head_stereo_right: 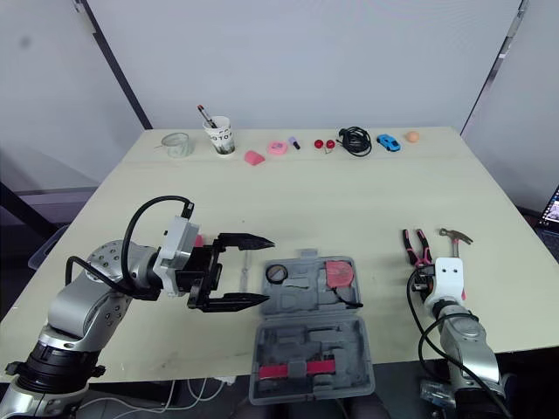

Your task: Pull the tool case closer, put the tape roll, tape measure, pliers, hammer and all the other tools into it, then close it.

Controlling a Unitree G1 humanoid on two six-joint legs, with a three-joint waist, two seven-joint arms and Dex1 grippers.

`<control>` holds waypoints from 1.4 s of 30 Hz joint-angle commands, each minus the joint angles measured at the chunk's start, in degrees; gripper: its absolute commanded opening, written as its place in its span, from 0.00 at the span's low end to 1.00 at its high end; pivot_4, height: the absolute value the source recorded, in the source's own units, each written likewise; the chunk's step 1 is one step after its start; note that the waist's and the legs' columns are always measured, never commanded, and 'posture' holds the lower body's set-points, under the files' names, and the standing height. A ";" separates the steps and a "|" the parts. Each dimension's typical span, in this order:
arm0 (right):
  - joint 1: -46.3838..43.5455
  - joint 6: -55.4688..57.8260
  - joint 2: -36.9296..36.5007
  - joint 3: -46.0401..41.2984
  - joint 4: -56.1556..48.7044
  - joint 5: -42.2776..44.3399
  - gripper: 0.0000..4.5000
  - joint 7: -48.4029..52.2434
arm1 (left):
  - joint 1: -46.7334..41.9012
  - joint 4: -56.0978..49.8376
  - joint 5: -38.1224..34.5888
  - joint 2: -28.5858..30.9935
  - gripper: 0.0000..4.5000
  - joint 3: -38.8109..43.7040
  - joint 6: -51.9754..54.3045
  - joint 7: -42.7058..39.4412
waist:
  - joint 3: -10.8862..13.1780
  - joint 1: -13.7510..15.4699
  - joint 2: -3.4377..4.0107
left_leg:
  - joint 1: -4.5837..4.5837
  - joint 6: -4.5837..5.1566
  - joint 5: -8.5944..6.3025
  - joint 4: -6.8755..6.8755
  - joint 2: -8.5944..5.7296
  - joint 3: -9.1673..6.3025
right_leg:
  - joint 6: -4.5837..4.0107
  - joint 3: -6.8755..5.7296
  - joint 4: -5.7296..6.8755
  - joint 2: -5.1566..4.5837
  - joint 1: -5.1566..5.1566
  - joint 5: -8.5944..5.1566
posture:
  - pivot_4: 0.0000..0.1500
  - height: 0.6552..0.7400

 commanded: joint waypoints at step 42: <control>-15.78 14.08 -26.82 31.03 -30.13 3.46 0.21 45.11 | 2.61 14.87 -0.41 9.16 1.00 7.78 -6.12 -15.04 | 0.13 0.19 -0.21 | -0.05 0.01 0.00 0.05 0.00 -0.02 | -0.02 -0.06 -0.02 0.01 -0.03 -0.01 | 1.00 1.00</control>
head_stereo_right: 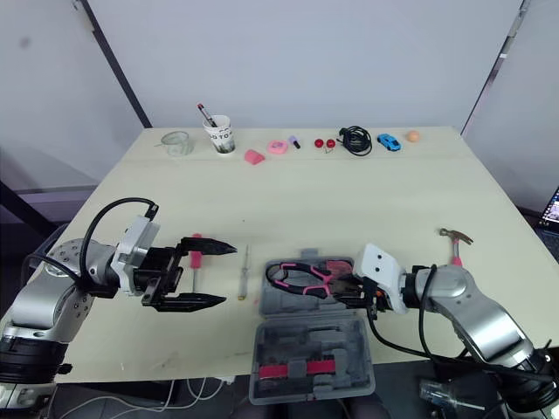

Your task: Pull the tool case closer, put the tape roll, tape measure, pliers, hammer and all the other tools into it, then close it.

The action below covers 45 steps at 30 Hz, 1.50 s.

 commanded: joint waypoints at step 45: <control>-16.70 -11.48 10.99 15.28 21.90 -21.53 0.45 9.92 | 5.26 4.42 3.55 4.34 1.00 3.51 -8.02 -2.44 | 0.02 -0.23 -0.05 | -0.01 -0.01 0.01 0.01 0.19 0.09 | 0.00 -0.07 0.05 0.10 -0.03 0.01 | 1.00 1.00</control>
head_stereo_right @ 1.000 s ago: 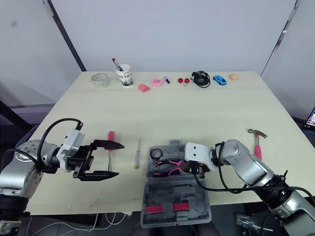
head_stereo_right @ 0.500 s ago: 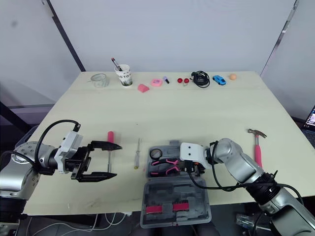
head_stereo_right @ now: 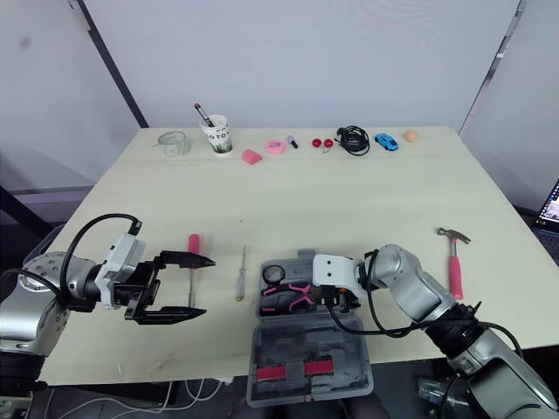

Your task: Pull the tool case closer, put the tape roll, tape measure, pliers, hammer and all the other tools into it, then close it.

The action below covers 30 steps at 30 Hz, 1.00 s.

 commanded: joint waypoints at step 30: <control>9.83 -6.06 7.62 -10.20 3.29 10.78 0.02 -4.37 | 0.81 -1.61 -0.34 -0.35 1.00 1.49 -1.28 0.60 | -0.01 0.16 -0.01 | 0.00 0.00 0.00 0.01 0.03 0.03 | 0.00 0.00 0.01 0.01 0.01 0.00 | 1.00 1.00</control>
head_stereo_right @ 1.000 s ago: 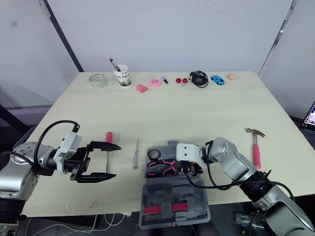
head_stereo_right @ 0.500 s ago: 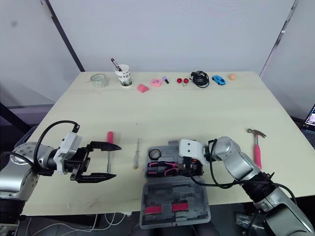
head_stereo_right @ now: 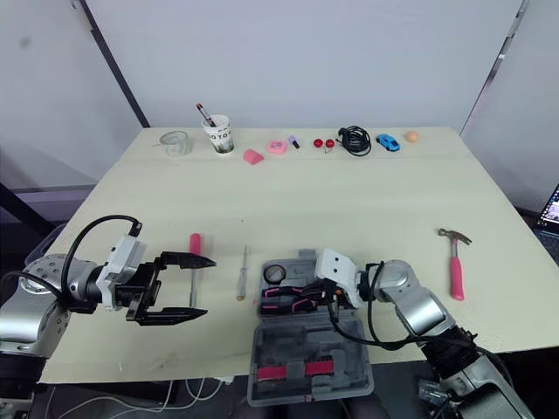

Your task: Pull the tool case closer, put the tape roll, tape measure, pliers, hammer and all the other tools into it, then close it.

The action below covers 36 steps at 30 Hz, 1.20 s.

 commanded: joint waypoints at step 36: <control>3.48 -12.27 1.44 10.47 28.00 -13.59 0.02 -0.89 | 2.09 -1.98 -0.85 1.22 1.00 2.95 -0.21 -0.25 | -1.92 -0.13 -0.10 | 1.19 -0.01 -0.03 -0.16 0.17 -0.08 | -0.39 0.03 0.03 0.00 0.84 -0.23 | 1.00 1.00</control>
